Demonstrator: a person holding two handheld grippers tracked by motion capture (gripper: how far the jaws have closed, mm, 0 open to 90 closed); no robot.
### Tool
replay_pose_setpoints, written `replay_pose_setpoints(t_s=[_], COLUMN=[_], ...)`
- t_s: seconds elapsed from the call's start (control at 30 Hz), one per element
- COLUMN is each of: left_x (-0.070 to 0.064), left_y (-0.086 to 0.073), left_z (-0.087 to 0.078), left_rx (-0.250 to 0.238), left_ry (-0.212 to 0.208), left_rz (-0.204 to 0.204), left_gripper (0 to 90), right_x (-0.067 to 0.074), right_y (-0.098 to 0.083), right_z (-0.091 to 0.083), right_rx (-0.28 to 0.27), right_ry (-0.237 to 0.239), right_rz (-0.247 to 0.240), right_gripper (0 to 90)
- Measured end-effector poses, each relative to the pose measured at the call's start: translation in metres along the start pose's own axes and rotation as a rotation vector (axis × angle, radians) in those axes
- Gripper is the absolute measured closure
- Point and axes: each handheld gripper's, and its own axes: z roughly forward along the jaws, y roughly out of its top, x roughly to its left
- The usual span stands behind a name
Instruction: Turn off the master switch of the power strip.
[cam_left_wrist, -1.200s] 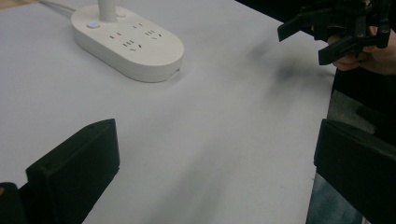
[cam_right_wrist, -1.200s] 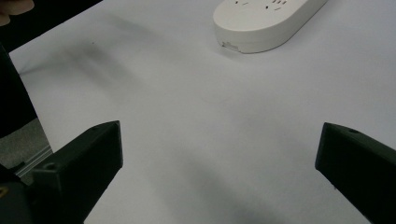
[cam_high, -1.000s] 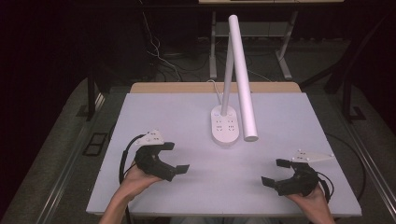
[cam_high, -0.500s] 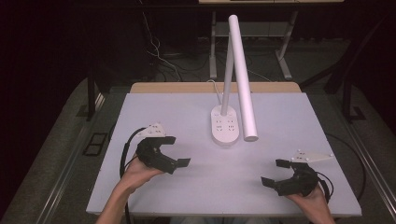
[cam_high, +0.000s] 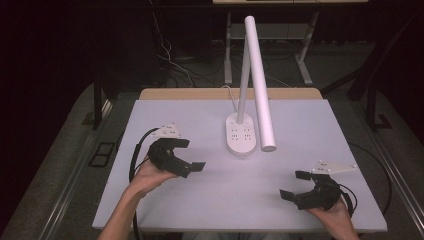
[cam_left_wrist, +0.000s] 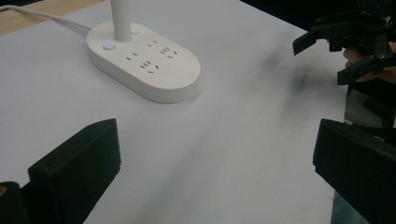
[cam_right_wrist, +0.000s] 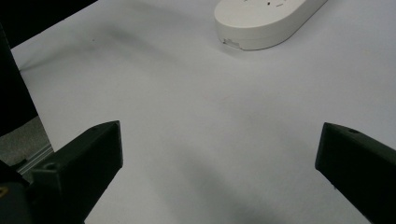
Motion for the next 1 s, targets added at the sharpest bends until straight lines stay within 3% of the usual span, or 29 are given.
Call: replay_pose_setpoints(t_s=[0.37,0.63,1.0], left_x=[0.009,0.019,0.033], left_y=[0.013,0.024,0.032], left_z=[0.003,0.008,0.014], left_rx=[0.007,0.018,0.035], left_ry=[0.013,0.027,0.048], left_rz=[0.007,-0.002,-0.016], left_gripper=[0.0,0.3,0.9], right_x=[-0.001,0.001,0.0], right_y=[0.0,0.0,0.0], right_z=[0.0,0.001,0.001], right_rx=[0.001,0.007,-0.001], right_ry=[0.0,0.003,-0.001], right_rz=[-0.011,0.017,0.003], right_gripper=[0.2,0.2,0.3])
